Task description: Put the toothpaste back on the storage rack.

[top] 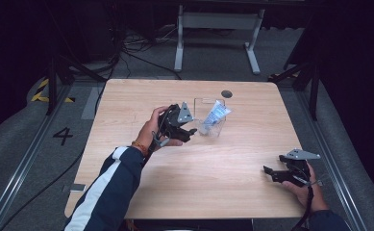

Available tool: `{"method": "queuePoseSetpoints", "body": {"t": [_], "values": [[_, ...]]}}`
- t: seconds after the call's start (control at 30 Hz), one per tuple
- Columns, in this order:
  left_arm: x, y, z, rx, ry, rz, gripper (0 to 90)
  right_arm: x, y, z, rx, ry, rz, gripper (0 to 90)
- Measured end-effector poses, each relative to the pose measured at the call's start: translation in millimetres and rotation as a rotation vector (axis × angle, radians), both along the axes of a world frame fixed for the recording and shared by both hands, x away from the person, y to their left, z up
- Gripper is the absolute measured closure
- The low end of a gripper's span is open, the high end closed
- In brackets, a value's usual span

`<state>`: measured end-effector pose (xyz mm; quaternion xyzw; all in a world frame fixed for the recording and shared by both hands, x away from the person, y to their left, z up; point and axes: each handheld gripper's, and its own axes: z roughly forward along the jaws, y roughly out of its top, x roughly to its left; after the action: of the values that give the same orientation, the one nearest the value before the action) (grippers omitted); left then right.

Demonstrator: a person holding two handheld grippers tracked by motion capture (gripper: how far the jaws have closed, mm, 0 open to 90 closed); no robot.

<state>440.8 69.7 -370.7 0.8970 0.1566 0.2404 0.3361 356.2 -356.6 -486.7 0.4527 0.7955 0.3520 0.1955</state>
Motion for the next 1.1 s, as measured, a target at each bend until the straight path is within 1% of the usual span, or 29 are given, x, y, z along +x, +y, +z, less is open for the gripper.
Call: {"method": "queuePoseSetpoints", "body": {"t": [0.03, 0.07, 0.1, 0.13, 0.27, 0.33, 0.37, 0.47, 0.5, 0.53, 0.57, 0.6, 0.63, 0.73, 0.83, 0.9, 0.93, 0.97, 1.0, 1.03, 1.1], "values": [[-1.3, 3.4, -0.5, 0.009, 0.006, -0.004, 26.9, 0.0, 0.0, 0.0, 0.0, 0.0, 0.0, 15.4], [-3.6, 5.5, -1.3, 0.019, 0.007, 0.005, 26.4, 0.0, 0.0, 0.0, 0.0, 0.0, 0.0, 15.4], [-3.6, 5.5, -1.3, 0.019, 0.007, 0.005, 25.6, 0.0, 0.0, 0.0, 0.0, 0.0, 0.0, 15.4], [-7.1, 9.1, -2.6, 0.04, -0.002, 0.014, 24.6, 0.0, 0.0, 0.0, 0.0, 0.0, 0.0, 15.3], [-13.2, 17.3, -5.5, 0.065, -0.003, 0.024, 23.3, 0.0, 0.0, 0.0, 0.0, 0.0, 0.0, 15.4], [-16.5, 22.0, -8.0, 0.066, 0.002, 0.031, 22.9, 0.0, 0.0, 0.0, 0.0, 0.0, 0.0, 15.3], [-18.0, 24.6, -8.9, 0.076, 0.003, 0.034, 22.5, 0.0, 0.0, 0.0, 0.0, 0.0, 0.0, 15.3], [-21.3, 29.4, -12.1, 0.072, 0.005, 0.044, 21.6, 0.0, 0.0, 0.0, 0.0, 0.0, 0.0, 15.3], [-23.7, 32.3, -13.9, 0.082, 0.008, 0.044, 21.0, 0.0, 0.0, 0.0, 0.0, 0.0, 0.0, 15.4], [-25.4, 33.9, -15.1, 0.082, 0.006, 0.05, 21.0, 0.0, 0.0, 0.0, 0.0, 0.0, 0.0, 15.4], [-29.4, 39.0, -17.3, 0.095, 0.006, 0.049, 20.2, 0.0, 0.0, 0.0, 0.0, 0.0, 0.0, 15.3], [-29.4, 39.0, -17.3, 0.095, 0.006, 0.049, 20.1, 0.0, 0.0, 0.0, 0.0, 0.0, 0.0, 15.3], [-31.7, 42.4, -18.7, 0.095, 0.002, 0.053, 20.1, 0.0, 0.0, 0.0, 0.0, 0.0, 0.0, 15.3], [-37.9, 51.1, -21.4, 0.096, 0.008, 0.058, 20.1, 0.0, 0.0, 0.0, 0.0, 0.0, 0.0, 15.3], [-45.3, 61.6, -26.2, 0.118, 0.005, 0.064, 19.6, 0.0, 0.0, 0.0, 0.0, 0.0, 0.0, 15.3], [-49.0, 68.1, -29.2, 0.118, 0.015, 0.074, 19.7, 0.0, 0.0, 0.0, 0.0, 0.0, 0.0, 15.3], [-49.0, 68.1, -29.2, 0.118, 0.015, 0.074, 19.7, 0.0, 0.0, 0.0, 0.0, 0.0, 0.0, 15.4], [-50.6, 71.6, -30.3, 0.126, 0.012, 0.075, 19.7, 0.0, 0.0, 0.0, 0.0, 0.0, 0.0, 15.3], [-54.9, 78.5, -32.8, 0.126, 0.016, 0.085, 19.8, 0.0, 0.0, 0.0, 0.0, 0.0, 0.0, 15.3], [-56.5, 81.8, -33.2, 0.139, 0.015, 0.086, 19.8, 0.0, 0.0, 0.0, 0.0, 0.0, 0.0, 15.4], [-59.0, 84.9, -34.7, 0.136, 0.015, 0.095, 19.8, 0.0, 0.0, 0.0, 0.0, 0.0, 0.0, 15.3]]}}
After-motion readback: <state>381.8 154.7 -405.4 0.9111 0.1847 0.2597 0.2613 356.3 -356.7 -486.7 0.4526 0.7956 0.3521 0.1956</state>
